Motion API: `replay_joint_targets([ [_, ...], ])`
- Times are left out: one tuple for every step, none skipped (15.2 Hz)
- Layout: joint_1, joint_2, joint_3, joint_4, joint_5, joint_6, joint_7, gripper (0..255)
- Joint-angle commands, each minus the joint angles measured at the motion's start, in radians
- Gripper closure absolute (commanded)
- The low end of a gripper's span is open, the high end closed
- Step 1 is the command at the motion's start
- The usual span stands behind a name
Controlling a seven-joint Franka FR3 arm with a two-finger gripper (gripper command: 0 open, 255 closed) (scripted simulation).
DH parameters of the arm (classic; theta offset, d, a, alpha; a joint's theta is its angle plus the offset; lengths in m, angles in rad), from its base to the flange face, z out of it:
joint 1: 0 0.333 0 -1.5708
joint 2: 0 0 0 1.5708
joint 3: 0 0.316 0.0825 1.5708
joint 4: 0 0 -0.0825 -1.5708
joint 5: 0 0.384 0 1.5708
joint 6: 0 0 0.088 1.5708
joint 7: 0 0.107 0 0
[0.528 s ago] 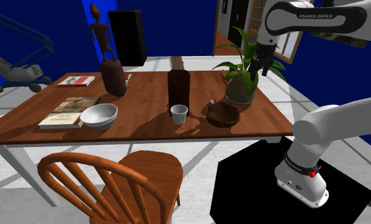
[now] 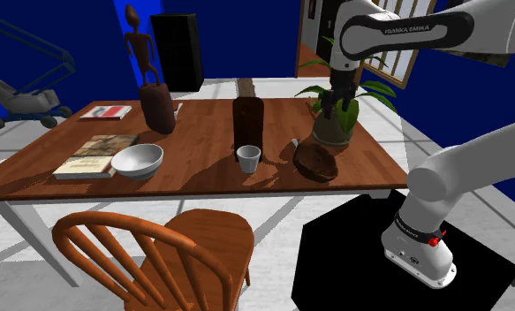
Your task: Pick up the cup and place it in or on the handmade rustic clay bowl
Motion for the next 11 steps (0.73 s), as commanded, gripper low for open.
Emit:
replay_joint_targets([
  [0.009, 0.057, 0.043, 0.020, 0.008, 0.031, 0.044, 0],
  [0.012, 0.088, 0.063, 0.034, 0.010, 0.045, 0.066, 0],
  [0.015, 0.119, 0.084, 0.049, 0.011, 0.058, 0.087, 0],
  [0.017, 0.152, 0.104, 0.065, 0.010, 0.070, 0.110, 0],
  [0.019, 0.185, 0.124, 0.083, 0.007, 0.082, 0.132, 0],
  [0.021, 0.219, 0.144, 0.102, 0.003, 0.093, 0.155, 0],
  [0.023, 0.255, 0.163, 0.122, -0.003, 0.104, 0.179, 0],
  [0.024, 0.290, 0.183, 0.143, -0.010, 0.113, 0.203, 0],
  [0.026, 0.327, 0.202, 0.166, -0.019, 0.122, 0.228, 0],
  [0.027, 0.365, 0.220, 0.189, -0.030, 0.129, 0.253, 0],
  [0.029, 0.403, 0.238, 0.214, -0.042, 0.136, 0.278, 0],
])
